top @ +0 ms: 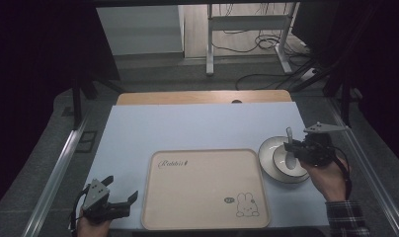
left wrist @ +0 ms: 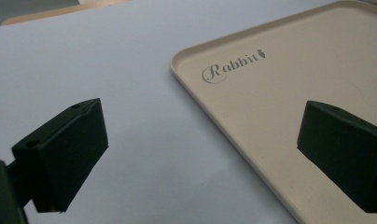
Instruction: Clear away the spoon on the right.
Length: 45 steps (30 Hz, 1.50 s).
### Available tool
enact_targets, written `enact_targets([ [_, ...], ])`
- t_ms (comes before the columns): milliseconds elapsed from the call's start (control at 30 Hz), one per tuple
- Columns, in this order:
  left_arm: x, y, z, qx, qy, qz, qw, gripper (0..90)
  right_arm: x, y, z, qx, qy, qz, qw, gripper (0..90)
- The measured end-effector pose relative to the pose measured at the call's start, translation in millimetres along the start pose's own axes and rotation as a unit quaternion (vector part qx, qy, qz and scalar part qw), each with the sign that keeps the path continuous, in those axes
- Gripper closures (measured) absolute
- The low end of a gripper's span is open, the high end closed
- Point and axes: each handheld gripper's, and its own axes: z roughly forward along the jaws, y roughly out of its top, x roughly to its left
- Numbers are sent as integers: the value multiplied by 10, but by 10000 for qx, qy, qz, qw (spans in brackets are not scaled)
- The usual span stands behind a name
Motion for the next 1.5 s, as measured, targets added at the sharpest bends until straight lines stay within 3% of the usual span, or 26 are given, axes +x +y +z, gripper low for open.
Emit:
enact_targets([
  [300,0,4,-5,-11,-4,-5,10000,16,198,74,-122,-53,160,-157,9997,742],
  [700,14,4,-5,-29,-13,-21,10000,16,491,136,-159,-44,487,-360,9982,743],
  [1033,16,6,-4,-39,-36,-26,10000,17,697,64,-95,38,697,-474,9964,743],
  [1500,12,7,-5,-43,-54,-38,10000,17,837,-110,3,149,800,-451,9957,743],
])
